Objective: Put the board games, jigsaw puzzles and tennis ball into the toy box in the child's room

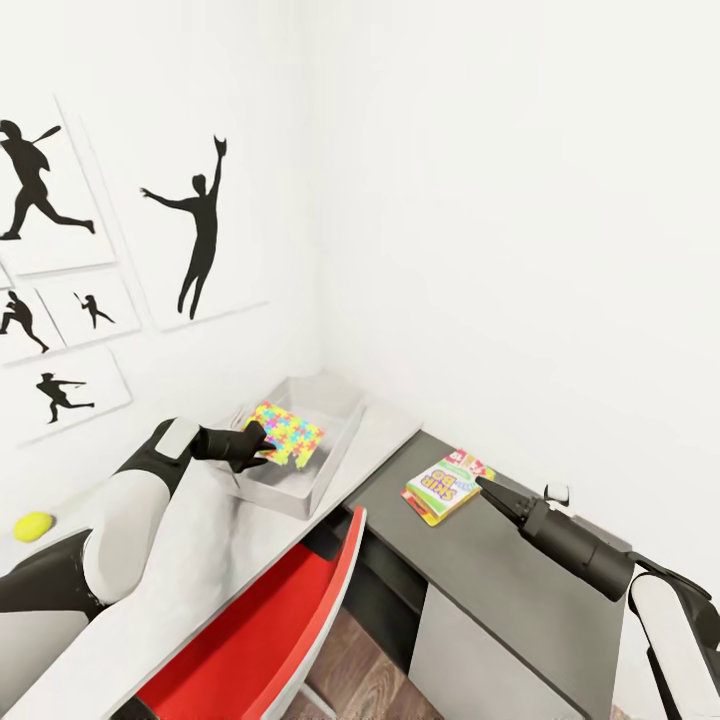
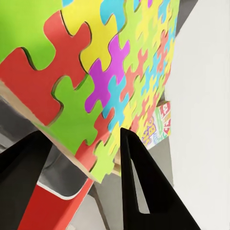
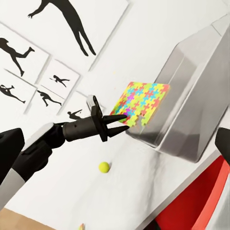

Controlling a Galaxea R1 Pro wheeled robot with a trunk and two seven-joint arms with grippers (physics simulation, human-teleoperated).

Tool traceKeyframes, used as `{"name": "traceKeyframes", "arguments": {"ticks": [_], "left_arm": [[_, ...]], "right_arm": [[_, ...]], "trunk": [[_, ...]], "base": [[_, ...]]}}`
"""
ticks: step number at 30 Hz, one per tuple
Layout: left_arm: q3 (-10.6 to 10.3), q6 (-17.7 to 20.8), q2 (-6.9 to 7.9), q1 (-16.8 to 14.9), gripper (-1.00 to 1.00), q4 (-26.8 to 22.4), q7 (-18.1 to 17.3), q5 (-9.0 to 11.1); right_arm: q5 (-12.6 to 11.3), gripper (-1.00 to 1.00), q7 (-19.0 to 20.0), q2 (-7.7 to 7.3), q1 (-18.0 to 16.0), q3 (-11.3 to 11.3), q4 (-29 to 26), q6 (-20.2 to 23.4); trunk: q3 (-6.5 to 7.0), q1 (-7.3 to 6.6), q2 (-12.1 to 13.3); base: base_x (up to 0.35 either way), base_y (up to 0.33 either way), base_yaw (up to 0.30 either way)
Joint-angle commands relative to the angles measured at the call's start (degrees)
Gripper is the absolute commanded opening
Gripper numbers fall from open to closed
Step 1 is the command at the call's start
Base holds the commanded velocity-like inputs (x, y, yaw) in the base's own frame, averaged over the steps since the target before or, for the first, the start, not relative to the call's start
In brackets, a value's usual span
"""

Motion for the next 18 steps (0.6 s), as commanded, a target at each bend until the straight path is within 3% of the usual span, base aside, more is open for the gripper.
{"name": "traceKeyframes", "arguments": {"ticks": [1, 9, 18], "left_arm": [[0.39, 0.23, -0.06, -0.16, -1.00, -0.01, 0.02, -0.13], [0.31, -1.20, -2.23, -0.94, -1.00, -0.01, 0.31, 1.32], [0.31, -1.29, -2.56, -2.93, -1.00, -0.01, 0.38, 1.37]], "right_arm": [[-0.01, 1.00, 0.15, 0.00, -0.06, -0.08, 0.00, 0.31], [-0.01, 1.00, 0.15, -0.02, -0.06, -0.13, 0.02, 0.19], [-0.01, 1.00, 0.23, -0.07, -0.06, -0.13, 0.02, 0.12]], "trunk": [[-0.23, 0.03, -0.13], [-0.98, 0.03, -0.13], [-1.83, 0.03, -0.13]], "base": [[0.000, 0.000, 0.000], [0.000, 0.000, 0.000], [0.000, 0.000, 0.000]]}}
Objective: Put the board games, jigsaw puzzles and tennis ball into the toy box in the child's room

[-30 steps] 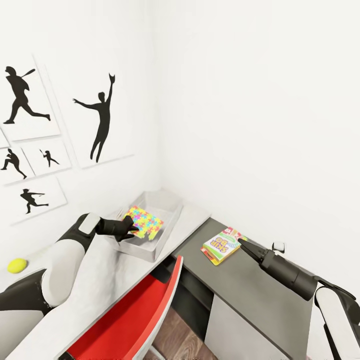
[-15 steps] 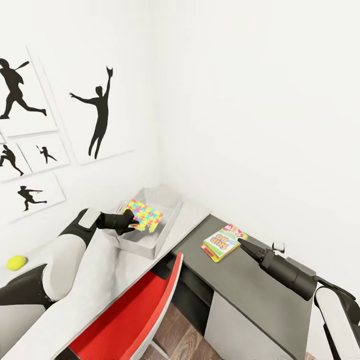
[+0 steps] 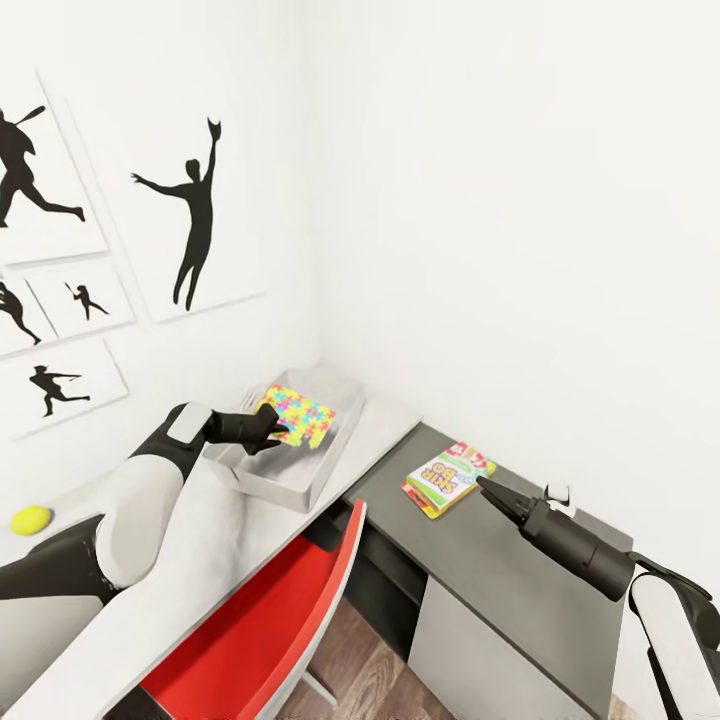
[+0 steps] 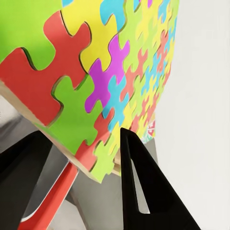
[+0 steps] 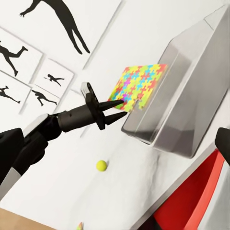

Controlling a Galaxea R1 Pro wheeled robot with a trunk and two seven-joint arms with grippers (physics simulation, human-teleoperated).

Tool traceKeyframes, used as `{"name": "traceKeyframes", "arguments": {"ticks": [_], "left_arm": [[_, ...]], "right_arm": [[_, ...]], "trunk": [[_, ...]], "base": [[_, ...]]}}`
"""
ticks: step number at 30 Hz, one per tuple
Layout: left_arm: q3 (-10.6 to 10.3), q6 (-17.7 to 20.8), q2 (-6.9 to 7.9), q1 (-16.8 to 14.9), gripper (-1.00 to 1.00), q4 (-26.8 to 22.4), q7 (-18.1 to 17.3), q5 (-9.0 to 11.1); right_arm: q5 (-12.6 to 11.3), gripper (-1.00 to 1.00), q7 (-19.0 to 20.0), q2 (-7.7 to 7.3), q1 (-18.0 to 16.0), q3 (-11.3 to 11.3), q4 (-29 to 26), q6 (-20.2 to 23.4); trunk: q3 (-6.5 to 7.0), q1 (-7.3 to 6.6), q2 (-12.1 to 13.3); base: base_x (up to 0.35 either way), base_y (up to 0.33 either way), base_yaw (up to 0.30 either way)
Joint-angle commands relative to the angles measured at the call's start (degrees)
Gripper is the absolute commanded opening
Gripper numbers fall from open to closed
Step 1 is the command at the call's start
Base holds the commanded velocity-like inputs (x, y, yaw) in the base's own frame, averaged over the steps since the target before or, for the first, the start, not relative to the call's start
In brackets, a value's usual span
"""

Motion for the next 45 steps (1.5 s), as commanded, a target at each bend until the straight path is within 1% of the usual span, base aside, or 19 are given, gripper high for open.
{"name": "traceKeyframes", "arguments": {"ticks": [1, 6, 8, 11, 15, 34, 45], "left_arm": [[0.40, 0.29, -0.03, -0.09, -1.00, -0.02, 0.01, -0.10], [0.40, 0.23, -0.05, -0.12, -1.00, -0.02, 0.13, -0.14], [0.40, 0.16, -0.10, -0.13, -1.00, -0.02, 1.28, -0.18], [0.40, 0.17, -0.12, -0.13, -1.00, -0.02, 4.21, -0.13], [0.40, 0.19, -0.12, -0.13, -1.00, -0.02, 5.47, -0.12], [0.40, 0.27, -0.17, -0.29, -1.00, -0.39, 5.89, -0.11], [0.40, 0.28, -0.20, -1.41, -1.00, -0.46, 5.87, -0.11]], "right_arm": [[-0.01, 1.00, 0.15, 0.00, -0.06, -0.07, -0.01, 0.32], [0.01, 1.00, 0.15, 0.00, -0.06, -0.07, -0.01, 0.32], [0.03, 1.00, 0.15, 0.00, -0.06, -0.07, -0.01, 0.27], [0.06, 1.00, 0.15, 0.00, -0.06, -0.07, -0.01, 0.19], [0.07, 1.00, 0.15, 0.00, -0.06, -0.07, -0.01, 0.15], [0.08, 1.00, 0.15, 0.00, -0.06, -0.07, -0.01, 0.15], [0.08, 1.00, 0.24, 0.00, -0.06, -0.07, -0.01, 0.06]], "trunk": [[-0.22, 0.03, -0.13], [-0.69, 0.03, -0.13], [-0.88, 0.03, -0.13], [-1.16, 0.03, -0.13], [-1.54, 0.03, -0.13], [-3.33, 0.03, -0.13], [-4.27, 0.03, -0.13]], "base": [[0.000, 0.000, 0.000], [0.000, 0.000, 0.000], [0.000, 0.000, 0.000], [0.000, 0.000, 0.000], [0.000, 0.000, 0.000], [0.000, 0.000, 0.000], [0.000, 0.000, 0.000]]}}
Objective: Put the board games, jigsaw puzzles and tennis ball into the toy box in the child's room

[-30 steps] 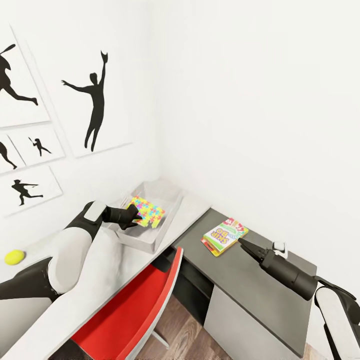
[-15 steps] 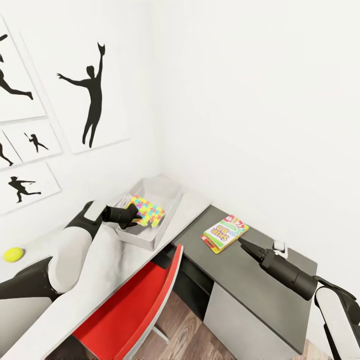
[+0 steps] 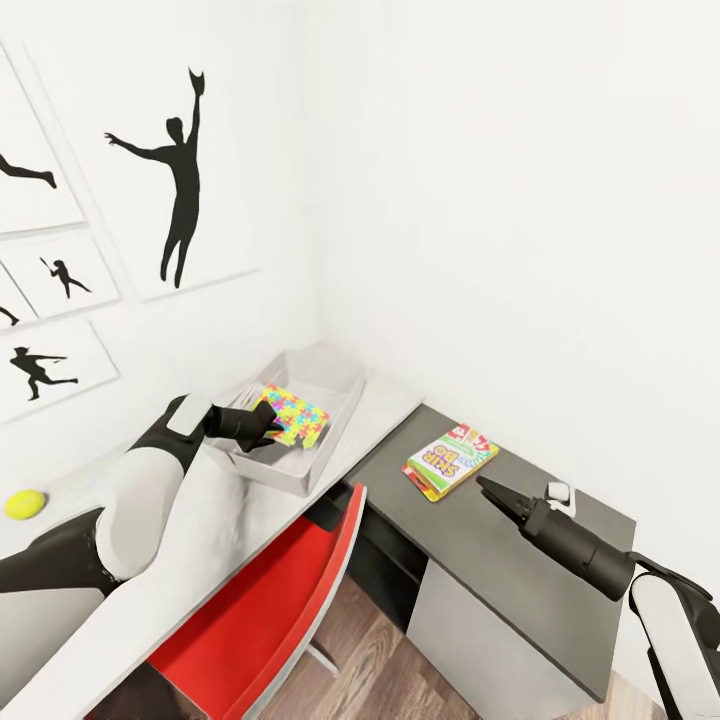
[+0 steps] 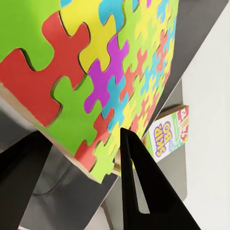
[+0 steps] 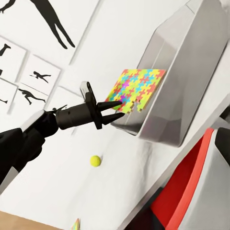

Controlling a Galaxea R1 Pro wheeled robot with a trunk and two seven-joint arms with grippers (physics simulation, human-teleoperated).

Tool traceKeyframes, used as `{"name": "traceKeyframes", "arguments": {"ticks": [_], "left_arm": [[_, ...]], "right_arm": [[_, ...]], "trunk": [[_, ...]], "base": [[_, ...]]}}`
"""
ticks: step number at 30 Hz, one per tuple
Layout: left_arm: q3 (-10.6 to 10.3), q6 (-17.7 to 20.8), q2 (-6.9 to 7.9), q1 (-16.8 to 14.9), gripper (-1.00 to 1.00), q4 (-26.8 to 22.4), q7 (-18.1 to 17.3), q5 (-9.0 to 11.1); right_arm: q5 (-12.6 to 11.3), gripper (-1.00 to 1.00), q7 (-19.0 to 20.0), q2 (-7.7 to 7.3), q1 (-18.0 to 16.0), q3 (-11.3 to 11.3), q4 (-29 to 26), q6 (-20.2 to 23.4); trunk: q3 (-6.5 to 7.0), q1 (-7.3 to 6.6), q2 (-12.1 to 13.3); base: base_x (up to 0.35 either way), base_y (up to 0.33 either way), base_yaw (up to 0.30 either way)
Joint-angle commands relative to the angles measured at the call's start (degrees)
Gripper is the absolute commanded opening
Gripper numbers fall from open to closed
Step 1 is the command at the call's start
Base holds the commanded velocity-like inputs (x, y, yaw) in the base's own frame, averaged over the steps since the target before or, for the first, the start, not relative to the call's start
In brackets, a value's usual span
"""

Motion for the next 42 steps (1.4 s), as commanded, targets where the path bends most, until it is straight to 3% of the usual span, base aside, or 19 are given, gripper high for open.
{"name": "traceKeyframes", "arguments": {"ticks": [1, 11, 40, 41, 42], "left_arm": [[0.28, 0.25, -0.01, -0.07, -1.00, -0.04, 0.56, 0.58], [0.28, 0.25, -0.04, -0.09, -1.00, -0.04, 0.57, 0.58], [0.28, 0.25, -0.39, -0.09, -1.00, -0.04, 0.59, 0.49], [0.28, 0.25, -0.39, -0.09, 1.00, -0.04, 0.59, 0.49], [0.28, 0.25, -0.39, -0.09, 1.00, -0.06, 0.59, 0.49]], "right_arm": [[-0.01, 1.00, 0.14, -0.02, -0.06, -0.06, -0.01, 0.31], [-0.10, 1.00, 0.15, 0.00, -0.06, -1.31, -0.01, 0.47], [-0.10, 1.00, 0.16, 0.00, -0.06, -1.46, -0.01, 0.49], [-0.10, 1.00, 0.16, 0.00, -0.06, -1.47, -0.01, 0.49], [-0.10, 1.00, 0.17, 0.00, -0.06, -1.47, -0.01, 0.49]], "trunk": [[-0.14, 0.03, -0.12], [-0.19, 0.03, -0.12], [-0.20, 0.03, -0.12], [-0.20, 0.03, -0.12], [-0.20, 0.03, -0.12]], "base": [[0.000, 0.000, 0.000], [0.000, 0.000, 0.000], [0.000, 0.000, 0.000], [0.000, 0.000, 0.000], [0.000, 0.000, 0.000]]}}
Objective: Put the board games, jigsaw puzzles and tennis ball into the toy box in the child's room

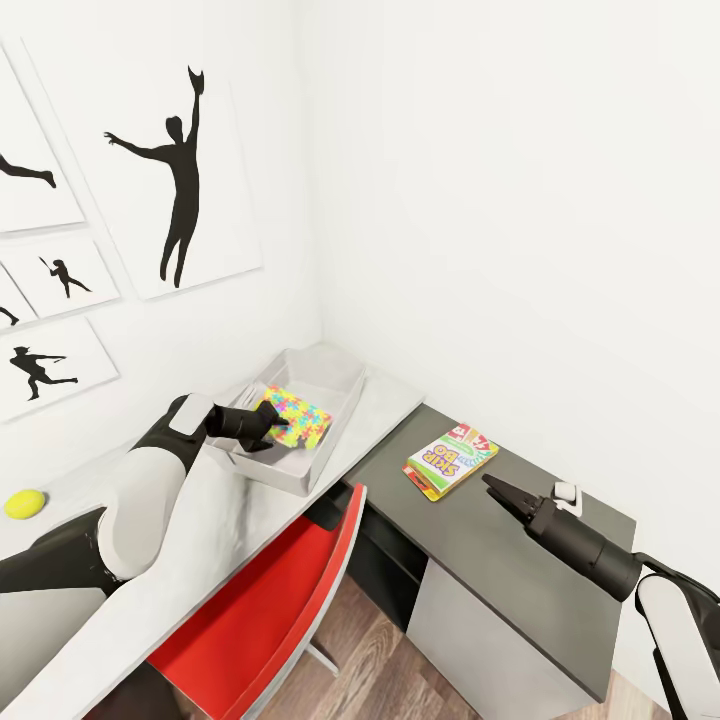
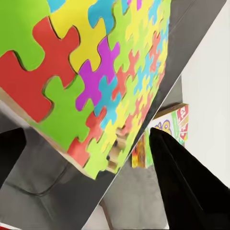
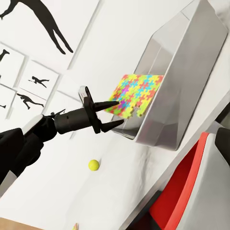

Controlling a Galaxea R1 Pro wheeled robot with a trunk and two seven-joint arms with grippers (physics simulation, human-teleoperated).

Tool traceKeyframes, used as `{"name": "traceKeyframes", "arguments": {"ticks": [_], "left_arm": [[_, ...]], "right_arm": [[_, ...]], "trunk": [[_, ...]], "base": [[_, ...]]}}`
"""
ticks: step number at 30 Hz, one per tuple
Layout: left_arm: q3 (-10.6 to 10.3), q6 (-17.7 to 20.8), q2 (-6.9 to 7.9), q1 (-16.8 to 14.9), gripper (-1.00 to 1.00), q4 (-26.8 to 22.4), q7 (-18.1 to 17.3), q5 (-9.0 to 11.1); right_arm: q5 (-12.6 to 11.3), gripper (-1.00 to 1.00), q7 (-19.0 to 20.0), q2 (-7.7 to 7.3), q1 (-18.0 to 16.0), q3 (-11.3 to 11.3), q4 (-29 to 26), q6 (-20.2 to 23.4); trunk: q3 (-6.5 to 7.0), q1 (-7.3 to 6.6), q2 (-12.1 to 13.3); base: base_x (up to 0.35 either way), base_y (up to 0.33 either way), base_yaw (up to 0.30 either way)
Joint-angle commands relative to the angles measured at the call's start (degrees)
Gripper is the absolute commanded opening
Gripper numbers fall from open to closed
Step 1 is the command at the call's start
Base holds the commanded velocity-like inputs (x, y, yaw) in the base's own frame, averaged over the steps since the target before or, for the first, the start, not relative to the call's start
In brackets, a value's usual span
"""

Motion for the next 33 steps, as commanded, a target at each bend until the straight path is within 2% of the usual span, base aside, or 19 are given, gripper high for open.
{"name": "traceKeyframes", "arguments": {"ticks": [1, 19, 23, 30, 33], "left_arm": [[0.27, 0.25, -0.03, -0.06, 1.00, -0.07, 0.57, 0.57], [0.25, 1.90, 0.72, -0.14, 1.00, -0.94, 0.08, 0.96], [0.27, 3.97, 1.01, -0.82, 1.00, -1.33, -0.15, 2.65], [0.06, 7.32, 1.18, -1.17, 1.00, -6.39, -0.23, 8.63], [-0.19, 7.66, 1.35, -1.19, 1.00, -7.15, -0.18, 9.53]], "right_arm": [[0.00, 1.00, 0.14, 0.00, -0.06, -0.07, -0.01, 0.31], [0.00, 1.00, 0.13, 0.00, -0.06, -0.05, -0.01, 0.22], [0.00, 1.00, 0.14, 0.00, -0.06, -0.06, -0.01, 0.22], [0.05, 1.00, 0.19, 0.00, -0.06, -0.07, -0.01, 0.22], [0.07, 1.00, 0.17, 0.00, -0.06, -0.16, -0.01, 0.22]], "trunk": [[-0.11, 0.03, -0.12], [-0.11, 0.03, -0.12], [-0.11, 0.03, -0.12], [-0.11, 0.03, -0.12], [-0.11, 0.03, -0.12]], "base": [[0.000, 0.000, 0.000], [0.000, 0.000, 0.000], [0.000, 0.000, 0.000], [0.000, 0.000, 0.000], [0.000, 0.000, 0.000]]}}
